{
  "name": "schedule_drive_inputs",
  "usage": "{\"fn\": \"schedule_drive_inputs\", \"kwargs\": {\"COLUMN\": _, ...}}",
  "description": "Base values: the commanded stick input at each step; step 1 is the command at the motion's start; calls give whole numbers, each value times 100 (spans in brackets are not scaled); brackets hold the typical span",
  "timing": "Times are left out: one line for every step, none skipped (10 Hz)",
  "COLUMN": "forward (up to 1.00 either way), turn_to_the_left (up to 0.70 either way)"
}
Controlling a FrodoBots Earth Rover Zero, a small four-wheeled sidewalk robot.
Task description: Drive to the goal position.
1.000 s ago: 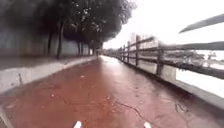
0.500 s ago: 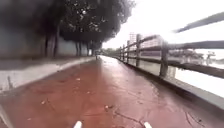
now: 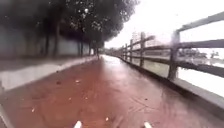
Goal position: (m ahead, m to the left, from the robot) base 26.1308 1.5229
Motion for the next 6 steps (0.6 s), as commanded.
{"fn": "schedule_drive_inputs", "kwargs": {"forward": 50, "turn_to_the_left": 0}}
{"fn": "schedule_drive_inputs", "kwargs": {"forward": 50, "turn_to_the_left": 0}}
{"fn": "schedule_drive_inputs", "kwargs": {"forward": 50, "turn_to_the_left": 0}}
{"fn": "schedule_drive_inputs", "kwargs": {"forward": 50, "turn_to_the_left": 0}}
{"fn": "schedule_drive_inputs", "kwargs": {"forward": 50, "turn_to_the_left": 0}}
{"fn": "schedule_drive_inputs", "kwargs": {"forward": 50, "turn_to_the_left": 0}}
